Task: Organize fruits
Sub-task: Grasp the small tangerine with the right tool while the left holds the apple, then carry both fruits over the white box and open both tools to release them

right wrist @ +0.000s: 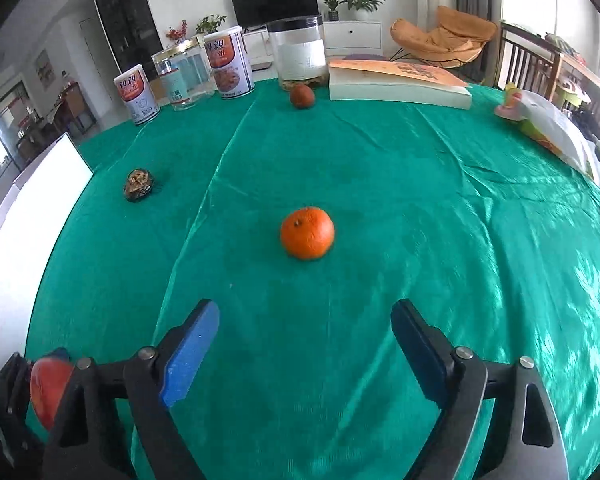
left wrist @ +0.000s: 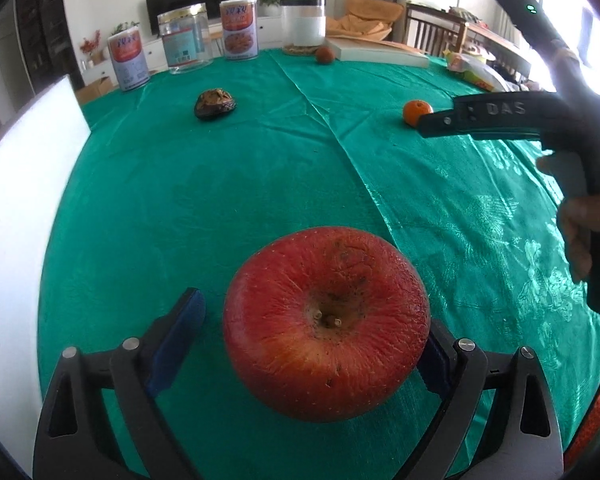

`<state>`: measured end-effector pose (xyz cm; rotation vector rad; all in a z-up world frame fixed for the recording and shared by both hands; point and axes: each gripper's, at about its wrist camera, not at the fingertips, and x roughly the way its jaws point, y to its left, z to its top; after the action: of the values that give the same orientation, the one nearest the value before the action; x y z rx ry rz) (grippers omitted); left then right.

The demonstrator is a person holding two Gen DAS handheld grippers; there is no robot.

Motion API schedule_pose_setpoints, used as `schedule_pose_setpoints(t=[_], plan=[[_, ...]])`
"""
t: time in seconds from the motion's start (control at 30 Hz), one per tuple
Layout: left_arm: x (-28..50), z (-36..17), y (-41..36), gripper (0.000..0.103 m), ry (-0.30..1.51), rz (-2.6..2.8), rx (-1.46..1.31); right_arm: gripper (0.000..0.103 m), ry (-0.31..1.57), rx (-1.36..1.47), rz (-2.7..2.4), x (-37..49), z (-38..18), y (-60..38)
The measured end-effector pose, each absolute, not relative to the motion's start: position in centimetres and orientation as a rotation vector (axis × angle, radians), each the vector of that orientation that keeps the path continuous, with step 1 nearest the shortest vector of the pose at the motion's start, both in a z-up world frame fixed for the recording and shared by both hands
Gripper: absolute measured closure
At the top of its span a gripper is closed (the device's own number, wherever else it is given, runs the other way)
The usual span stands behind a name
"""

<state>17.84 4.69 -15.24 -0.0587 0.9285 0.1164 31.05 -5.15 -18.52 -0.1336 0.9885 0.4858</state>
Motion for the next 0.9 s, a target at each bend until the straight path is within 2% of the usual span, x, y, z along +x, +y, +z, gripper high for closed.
schedule_pose_setpoints(t=[0.07,0.1,0.2,0.4,0.57,0.6,0.63,0.67,0.77,0.9], plan=[[17.8,-15.2,4.7,0.008,0.929,0.117,-0.058,0.029,0.999,-0.144,0.473,32.7,-19.1,-4.3],[17.8,-15.2,4.7,0.008,0.928,0.117,-0.059,0.037,1.002,-0.136,0.473,33.2,-19.3,-4.2],[17.9,-15.3,4.7,0.007,0.929,0.115,-0.059,0.072,0.983,-0.111,0.476,33.7,-19.2,-4.7],[16.5,-14.2,6.3,0.008,0.904,0.044,-0.160,0.072,0.961,0.114,0.508,28.9,-17.3,-9.6],[15.9,-13.3,5.9,0.008,0.878,0.016,-0.123,0.072,0.956,0.293,0.529,22.7,-17.5,-13.0],[16.1,-13.4,5.6,0.010,0.883,0.016,-0.113,0.072,0.956,0.316,0.530,21.8,-17.7,-13.3],[16.1,-13.5,5.4,0.023,0.883,0.008,-0.105,0.072,0.954,0.331,0.531,21.0,-17.8,-13.3],[16.0,-13.5,5.1,0.031,0.881,-0.021,-0.113,0.072,0.950,0.334,0.533,20.2,-17.8,-13.3],[15.5,-13.1,4.9,0.031,0.896,0.012,-0.113,0.072,0.932,0.288,0.548,17.9,-17.4,-12.6],[12.1,-10.2,6.2,0.032,0.907,-0.048,-0.266,0.072,0.952,0.200,0.598,15.7,-16.8,-10.8]])
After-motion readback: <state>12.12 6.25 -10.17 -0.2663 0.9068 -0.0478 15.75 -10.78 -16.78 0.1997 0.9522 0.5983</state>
